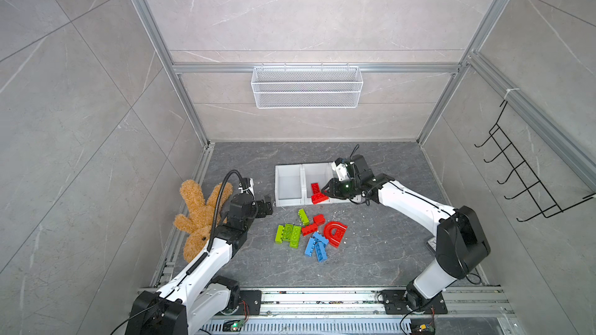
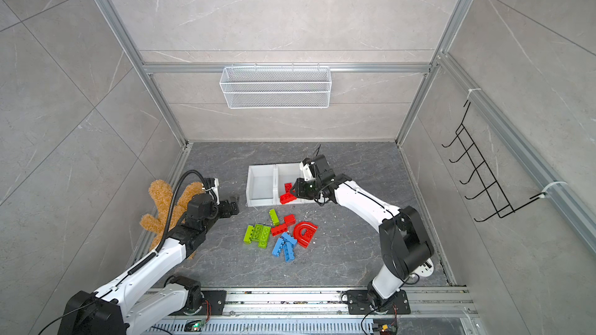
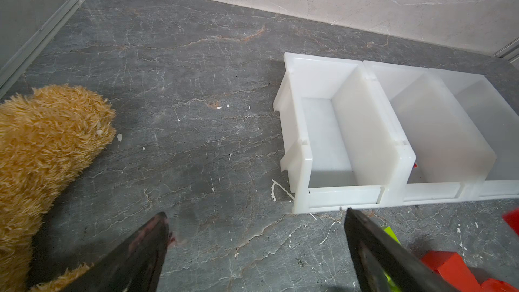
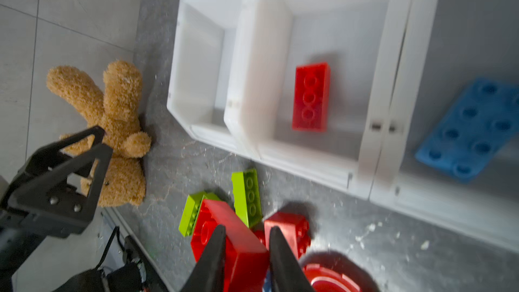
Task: Sort the legos into containers by color
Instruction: Place the lego in the container.
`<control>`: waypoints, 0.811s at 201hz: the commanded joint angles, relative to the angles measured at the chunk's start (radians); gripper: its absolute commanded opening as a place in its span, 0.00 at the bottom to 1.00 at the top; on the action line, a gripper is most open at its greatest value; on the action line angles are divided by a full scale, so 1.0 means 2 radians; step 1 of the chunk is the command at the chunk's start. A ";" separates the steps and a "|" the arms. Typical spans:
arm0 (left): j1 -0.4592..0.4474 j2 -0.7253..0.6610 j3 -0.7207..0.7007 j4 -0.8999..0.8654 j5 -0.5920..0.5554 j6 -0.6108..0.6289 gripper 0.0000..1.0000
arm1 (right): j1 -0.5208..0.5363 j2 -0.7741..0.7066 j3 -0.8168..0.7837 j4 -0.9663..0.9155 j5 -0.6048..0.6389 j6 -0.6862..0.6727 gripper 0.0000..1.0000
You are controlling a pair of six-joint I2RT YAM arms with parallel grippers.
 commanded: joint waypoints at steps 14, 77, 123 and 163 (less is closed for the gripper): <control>-0.003 -0.009 0.009 0.006 -0.002 0.002 0.99 | -0.003 0.074 0.086 -0.061 0.065 -0.047 0.28; -0.003 -0.009 0.009 0.005 -0.001 0.002 1.00 | -0.003 0.137 0.167 -0.077 0.083 -0.059 0.51; -0.003 -0.019 0.008 0.003 -0.005 0.003 0.99 | 0.000 0.031 0.064 -0.103 0.098 -0.055 0.49; -0.002 -0.019 0.005 0.008 -0.007 0.004 0.99 | 0.033 -0.098 -0.127 -0.130 0.152 0.009 0.51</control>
